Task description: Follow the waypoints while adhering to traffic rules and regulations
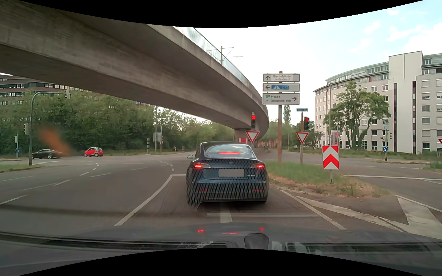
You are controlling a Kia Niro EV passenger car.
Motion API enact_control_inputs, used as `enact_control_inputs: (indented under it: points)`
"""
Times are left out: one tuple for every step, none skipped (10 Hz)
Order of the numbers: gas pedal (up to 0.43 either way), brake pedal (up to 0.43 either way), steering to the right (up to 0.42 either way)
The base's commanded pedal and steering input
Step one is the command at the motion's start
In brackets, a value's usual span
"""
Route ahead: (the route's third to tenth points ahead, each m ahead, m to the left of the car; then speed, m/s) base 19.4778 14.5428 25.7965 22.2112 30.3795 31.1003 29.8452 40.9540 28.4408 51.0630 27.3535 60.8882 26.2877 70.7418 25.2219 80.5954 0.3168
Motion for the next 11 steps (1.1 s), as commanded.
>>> enact_control_inputs:
  points:
    - [0.0, 0.22, -0.012]
    - [0.0, 0.22, -0.012]
    - [0.0, 0.207, -0.012]
    - [0.0, 0.207, -0.012]
    - [0.0, 0.207, -0.012]
    - [0.0, 0.22, -0.012]
    - [0.0, 0.232, -0.012]
    - [0.0, 0.262, -0.012]
    - [0.0, 0.274, -0.012]
    - [0.0, 0.274, -0.012]
    - [0.0, 0.274, -0.012]
